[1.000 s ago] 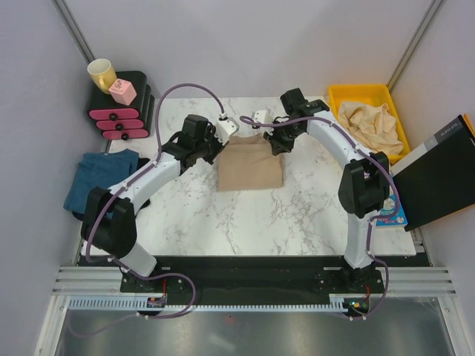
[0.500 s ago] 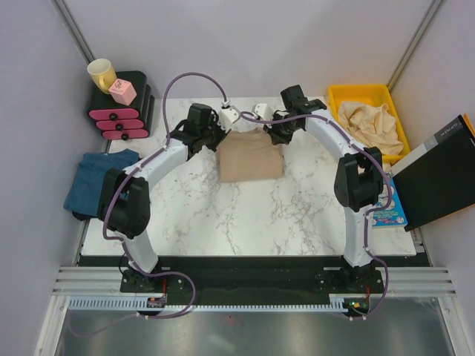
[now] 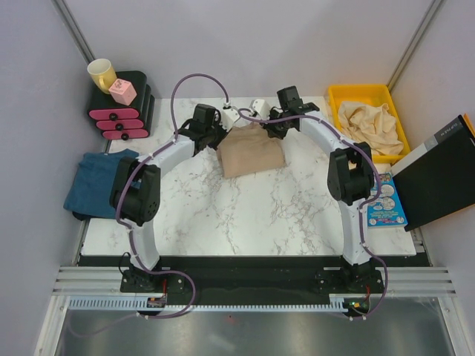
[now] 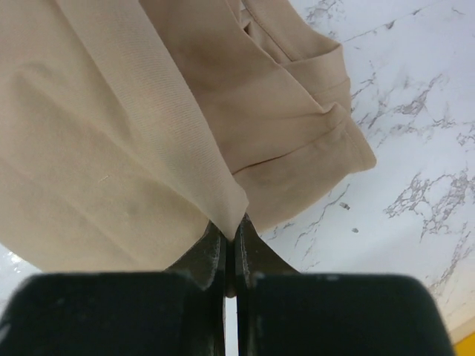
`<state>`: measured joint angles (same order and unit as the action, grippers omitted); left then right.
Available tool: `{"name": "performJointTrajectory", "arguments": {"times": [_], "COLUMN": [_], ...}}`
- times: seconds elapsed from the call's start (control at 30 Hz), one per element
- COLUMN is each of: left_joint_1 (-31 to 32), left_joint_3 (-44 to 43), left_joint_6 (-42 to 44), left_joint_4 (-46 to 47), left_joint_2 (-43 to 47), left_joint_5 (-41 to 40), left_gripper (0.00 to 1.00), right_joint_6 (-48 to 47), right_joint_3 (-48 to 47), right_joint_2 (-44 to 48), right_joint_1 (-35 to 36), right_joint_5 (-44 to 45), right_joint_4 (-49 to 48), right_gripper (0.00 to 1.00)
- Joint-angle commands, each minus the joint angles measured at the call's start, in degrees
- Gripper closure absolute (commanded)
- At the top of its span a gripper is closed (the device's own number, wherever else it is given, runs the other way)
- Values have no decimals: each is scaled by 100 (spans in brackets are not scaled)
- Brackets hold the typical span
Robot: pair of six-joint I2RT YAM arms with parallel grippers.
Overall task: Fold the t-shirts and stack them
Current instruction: Fold the tshirt
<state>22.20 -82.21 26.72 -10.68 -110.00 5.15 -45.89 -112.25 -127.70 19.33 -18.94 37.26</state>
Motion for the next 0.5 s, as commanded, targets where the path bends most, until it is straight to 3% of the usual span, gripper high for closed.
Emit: {"name": "performJointTrajectory", "arguments": {"times": [0.0,0.07,0.13,0.17,0.3,0.4,0.47], "left_joint_1": [-137,-137,-137,-137,-163,-172,-180], "left_joint_3": [-260,-321,-496,-558,-427,-252,-181], "left_joint_6": [202,185,141,106,70,88,97], "left_joint_4": [250,356,408,417,821,1050,1050], "left_joint_2": [-311,-443,-688,-742,-717,-515,-305], "left_joint_5": [-671,-927,-1460,-1664,-2430,-2738,-2712], "left_gripper": [98,98,67,57,34,24,23], "right_joint_6": [238,457,589,633,783,827,810], "right_joint_3": [-254,-202,-114,61,554,897,1055], "right_joint_2": [-132,-202,-273,-264,-19,236,403], "right_joint_1": [-132,-149,-149,-149,-149,-158,-158], "right_joint_5": [505,767,1005,1206,1392,1594,1665], "right_joint_4": [-867,-1262,-1527,-1815,-2187,-2337,-2311], "right_gripper": [92,56,34,32,25,25,25]}}
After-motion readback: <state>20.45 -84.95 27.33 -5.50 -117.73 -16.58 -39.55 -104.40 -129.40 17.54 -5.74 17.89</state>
